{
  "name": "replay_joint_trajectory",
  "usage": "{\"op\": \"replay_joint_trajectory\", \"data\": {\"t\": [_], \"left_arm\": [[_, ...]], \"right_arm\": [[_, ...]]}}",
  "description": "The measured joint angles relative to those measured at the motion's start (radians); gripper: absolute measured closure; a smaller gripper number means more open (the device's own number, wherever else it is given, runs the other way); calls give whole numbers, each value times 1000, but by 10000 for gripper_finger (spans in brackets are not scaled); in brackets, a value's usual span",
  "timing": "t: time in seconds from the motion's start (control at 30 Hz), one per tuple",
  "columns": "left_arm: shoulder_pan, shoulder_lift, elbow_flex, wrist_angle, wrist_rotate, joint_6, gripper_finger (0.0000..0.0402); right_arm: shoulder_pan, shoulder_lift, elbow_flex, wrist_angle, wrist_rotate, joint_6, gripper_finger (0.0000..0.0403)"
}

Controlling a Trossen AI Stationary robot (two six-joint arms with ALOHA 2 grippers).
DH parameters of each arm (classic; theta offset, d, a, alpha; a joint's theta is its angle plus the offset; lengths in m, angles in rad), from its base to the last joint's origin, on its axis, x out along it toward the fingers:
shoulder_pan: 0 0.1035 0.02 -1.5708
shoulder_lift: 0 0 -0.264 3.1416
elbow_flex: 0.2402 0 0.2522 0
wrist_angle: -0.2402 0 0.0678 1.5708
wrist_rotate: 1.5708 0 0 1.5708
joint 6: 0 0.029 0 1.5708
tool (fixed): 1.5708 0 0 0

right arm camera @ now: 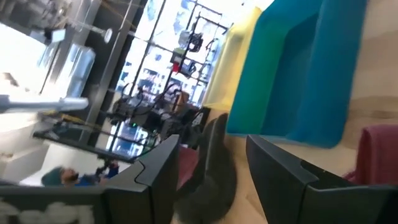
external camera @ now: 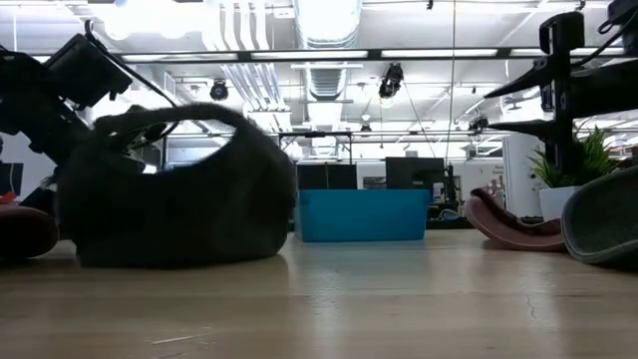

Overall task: Pick & Place hat
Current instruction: Put the top black cap into the yellow bin

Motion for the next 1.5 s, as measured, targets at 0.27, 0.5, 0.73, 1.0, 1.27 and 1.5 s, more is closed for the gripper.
{"op": "replay_joint_trajectory", "data": {"t": [0.27, 0.5, 0.73, 1.0, 1.27, 1.5], "left_arm": [[-61, -1, 150, 0, -43, 66, 397], [-111, 31, 460, -146, -209, 244, 397], [-115, 134, 746, -334, -587, 581, 397], [-129, 282, 930, -308, -668, 944, 397], [-157, 365, 1102, -279, -677, 1172, 397], [-172, 367, 1272, -241, -889, 1341, 397]], "right_arm": [[0, 23, 0, 29, -3, -3, 223], [0, 101, 46, 61, -202, -1, 254], [0, 315, 255, -102, -250, -55, 310], [0, 621, 475, -202, -248, -68, 390], [6, 851, 595, -168, -163, -29, 394], [65, 933, 607, 14, 54, -66, 394]]}}
